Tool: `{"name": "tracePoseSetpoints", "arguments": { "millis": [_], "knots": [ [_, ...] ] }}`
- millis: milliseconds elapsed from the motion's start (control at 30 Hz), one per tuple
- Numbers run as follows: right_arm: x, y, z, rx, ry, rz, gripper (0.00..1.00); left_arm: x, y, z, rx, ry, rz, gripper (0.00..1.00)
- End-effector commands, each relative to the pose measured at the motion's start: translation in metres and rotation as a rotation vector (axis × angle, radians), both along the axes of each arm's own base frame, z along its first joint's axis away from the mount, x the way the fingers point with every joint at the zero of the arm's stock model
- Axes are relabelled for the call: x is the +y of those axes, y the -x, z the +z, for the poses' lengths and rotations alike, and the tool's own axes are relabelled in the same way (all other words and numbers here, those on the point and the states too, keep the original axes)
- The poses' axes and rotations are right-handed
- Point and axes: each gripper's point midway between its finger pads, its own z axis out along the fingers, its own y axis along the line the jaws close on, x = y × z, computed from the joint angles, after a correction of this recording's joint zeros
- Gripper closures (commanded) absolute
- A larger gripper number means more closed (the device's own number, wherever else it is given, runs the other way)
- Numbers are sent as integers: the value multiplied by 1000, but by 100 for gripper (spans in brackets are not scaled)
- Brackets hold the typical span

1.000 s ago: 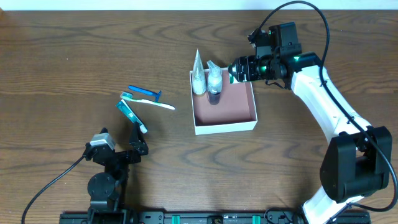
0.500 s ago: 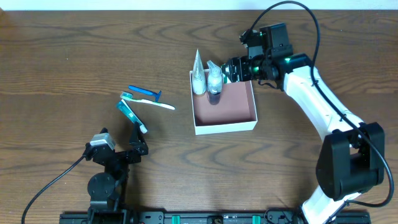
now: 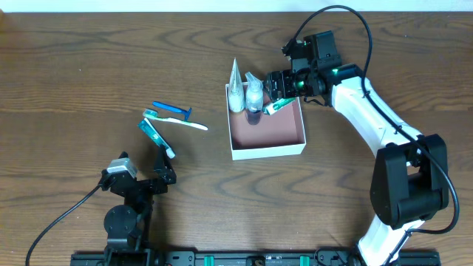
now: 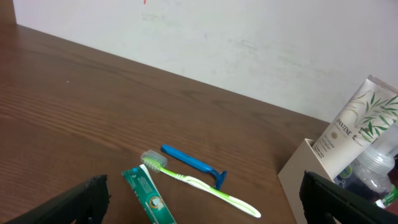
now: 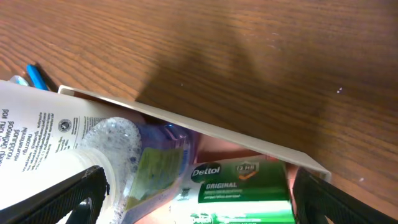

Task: Pack container
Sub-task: 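Carry the soap bar into the box and open the right gripper, then retract the right arm and move the left arm toward the toothbrush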

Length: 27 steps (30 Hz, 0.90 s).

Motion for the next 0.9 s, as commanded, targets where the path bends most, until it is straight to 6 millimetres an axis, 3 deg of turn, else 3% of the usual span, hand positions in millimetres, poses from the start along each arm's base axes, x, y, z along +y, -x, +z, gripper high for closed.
{"name": "tracePoseSetpoints", "arguments": {
  "millis": [0,267,400,467,533,600,733,867],
  "knots": [
    [6,-7,11,-28,-19,-1,4,3,1,-18,53,-12,16,2],
    [20,-16,35,-100,-93,38,5,3,1,-18,53,-12,16,2],
    [18,-17,66,-161,-96,45,4,3,1,-18,53,-12,16,2],
    [6,-20,84,-199,-74,8,1,3,1,-18,53,-12,16,2],
    [-17,-24,98,-233,-30,-67,1,3,1,-18,53,-12,16,2],
    [-52,-31,108,-249,31,-209,1,3,1,-18,53,-12,16,2],
    [-146,-36,118,-257,184,-548,1,3,1,-18,53,-12,16,2],
    [-223,-28,113,-225,300,-738,1,14,1,-16,47,-42,73,2]
  ]
}}
